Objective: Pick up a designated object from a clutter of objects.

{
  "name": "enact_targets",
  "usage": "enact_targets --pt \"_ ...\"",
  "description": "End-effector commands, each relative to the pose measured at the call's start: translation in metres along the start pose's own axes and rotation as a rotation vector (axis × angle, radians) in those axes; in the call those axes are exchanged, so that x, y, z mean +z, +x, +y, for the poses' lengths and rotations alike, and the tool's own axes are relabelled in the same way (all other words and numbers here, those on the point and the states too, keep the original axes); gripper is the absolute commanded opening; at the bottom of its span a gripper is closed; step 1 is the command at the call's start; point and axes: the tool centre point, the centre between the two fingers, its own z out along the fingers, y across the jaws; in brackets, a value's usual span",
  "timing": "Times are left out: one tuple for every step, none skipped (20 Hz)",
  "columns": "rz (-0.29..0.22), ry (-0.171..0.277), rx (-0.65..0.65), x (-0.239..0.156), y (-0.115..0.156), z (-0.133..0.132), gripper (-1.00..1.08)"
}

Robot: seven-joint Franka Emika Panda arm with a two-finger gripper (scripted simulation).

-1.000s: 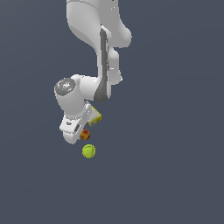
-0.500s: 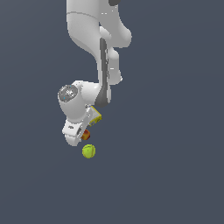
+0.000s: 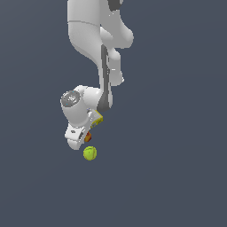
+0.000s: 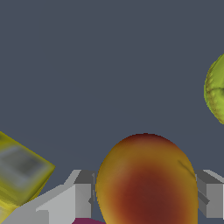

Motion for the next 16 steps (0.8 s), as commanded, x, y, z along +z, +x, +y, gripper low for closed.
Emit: enact_targets --pt "0.0 0.0 0.0 0.001 0.0 0.0 -1.0" --pt "0.0 0.0 0.0 0.001 0.0 0.0 -1.0" --pt "0.0 0.0 0.0 0.001 0.0 0.0 -1.0" --pt "0.0 0.0 0.0 0.001 0.0 0.0 -1.0" --pt "0.0 0.0 0.0 0.001 0.0 0.0 -1.0" --pt "0.0 0.0 0.0 0.001 0.0 0.0 -1.0" --pt "0.0 0.0 0.0 0.001 0.0 0.0 -1.0" --pt "0.0 -0.001 0.0 0.0 0.0 0.0 -1.0" --pt "0.0 -0.001 0.0 0.0 0.0 0.0 -1.0" --pt "0.0 -0.001 0.0 -0.001 0.0 0.0 -1.0" --pt "0.0 -0.001 0.0 -0.002 0.0 -0.001 -1.0" --pt "0.0 -0.001 0.0 -0.003 0.0 -0.001 -1.0" --pt "0.0 -0.001 0.0 -0.005 0.001 -0.002 -1.0" --pt "0.0 -0.001 0.0 -0.007 0.001 -0.003 -1.0" --pt "0.0 -0.001 0.0 -0.009 0.001 -0.005 -1.0" --pt "0.0 -0.001 0.0 -0.012 0.001 -0.006 -1.0"
